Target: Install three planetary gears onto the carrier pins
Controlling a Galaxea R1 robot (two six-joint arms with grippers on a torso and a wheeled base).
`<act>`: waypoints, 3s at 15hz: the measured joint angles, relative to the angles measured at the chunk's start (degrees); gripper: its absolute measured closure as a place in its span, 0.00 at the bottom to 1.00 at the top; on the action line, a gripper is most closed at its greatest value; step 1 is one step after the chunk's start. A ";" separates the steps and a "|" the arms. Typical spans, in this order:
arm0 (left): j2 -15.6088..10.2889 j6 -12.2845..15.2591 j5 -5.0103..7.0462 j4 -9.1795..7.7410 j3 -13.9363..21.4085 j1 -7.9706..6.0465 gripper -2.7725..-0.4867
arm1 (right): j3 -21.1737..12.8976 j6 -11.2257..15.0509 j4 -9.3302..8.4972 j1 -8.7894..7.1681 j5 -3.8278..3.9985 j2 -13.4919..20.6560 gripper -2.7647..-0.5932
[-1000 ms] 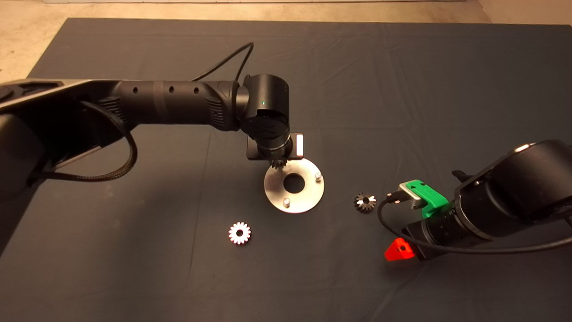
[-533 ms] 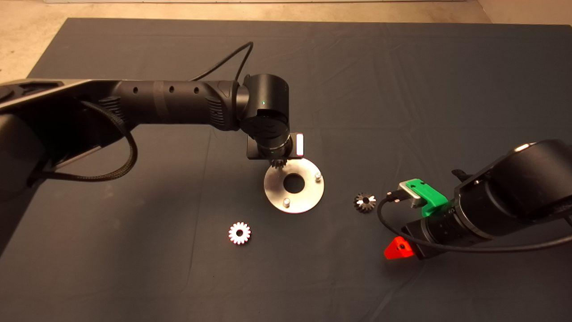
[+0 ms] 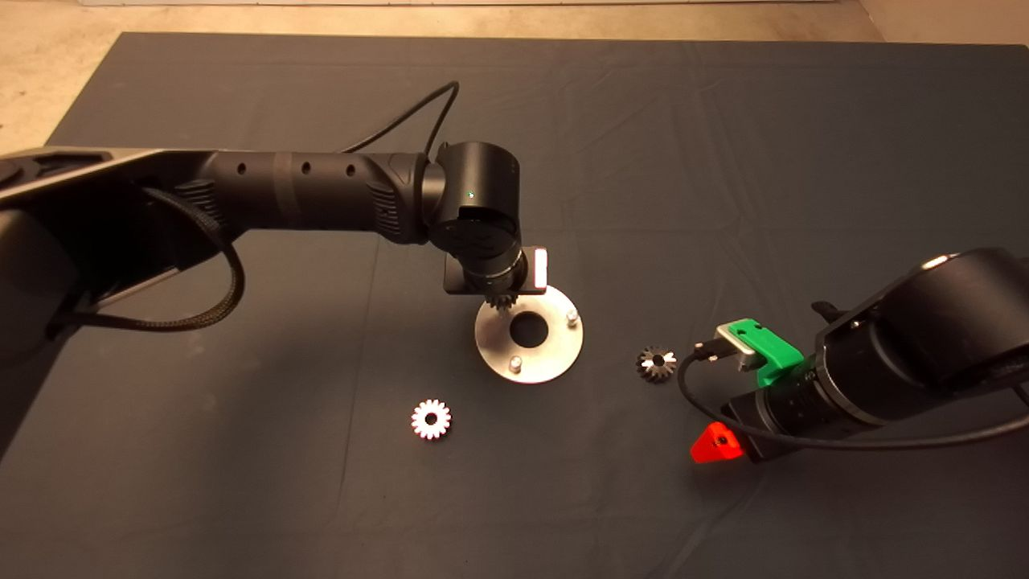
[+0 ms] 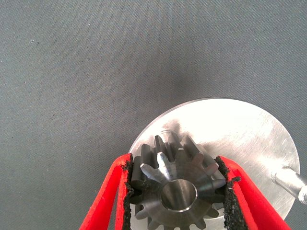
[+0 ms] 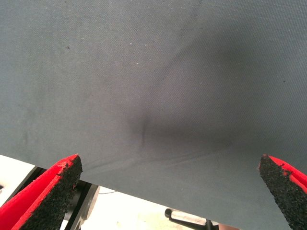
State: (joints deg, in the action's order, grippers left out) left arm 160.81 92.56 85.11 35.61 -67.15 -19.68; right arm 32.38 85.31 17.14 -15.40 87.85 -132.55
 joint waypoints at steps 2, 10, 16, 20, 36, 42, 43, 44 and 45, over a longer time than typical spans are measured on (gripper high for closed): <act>0.00 0.00 0.00 0.09 0.01 0.00 0.80 | 0.11 -0.11 0.02 0.00 0.01 0.00 0.00; 0.02 -0.12 -0.04 0.16 -0.38 -0.02 0.80 | 0.22 -0.28 0.05 0.00 0.01 0.00 0.00; 0.02 -0.34 -0.24 0.17 -1.03 -0.16 0.80 | 0.22 -0.39 0.03 0.00 0.01 0.00 0.00; -0.22 -2.17 -1.13 0.39 -2.15 -0.17 0.80 | 0.26 -0.39 0.05 0.02 0.01 0.00 0.00; -4.50 0.74 0.22 0.85 3.39 0.16 0.80 | 0.91 -0.41 0.11 0.02 -0.01 -0.67 0.00; -4.49 1.26 -0.06 0.85 3.39 0.17 0.80 | 1.07 -0.41 0.13 0.02 0.01 -0.94 0.00; -4.52 1.27 -0.06 0.85 3.39 0.16 0.80 | 1.07 -0.41 0.13 0.02 0.01 -0.94 0.00; -4.63 1.26 -0.11 0.85 3.40 0.16 0.80 | 1.07 -0.41 0.13 0.02 0.01 -0.94 0.00; -4.66 1.27 -0.04 0.94 3.40 0.16 0.80 | 1.13 -0.44 0.12 0.02 -0.01 -0.96 0.00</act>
State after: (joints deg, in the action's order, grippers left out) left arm 156.15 93.83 85.08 36.55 -63.74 -19.52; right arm 33.51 84.87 17.26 -15.37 87.85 -133.51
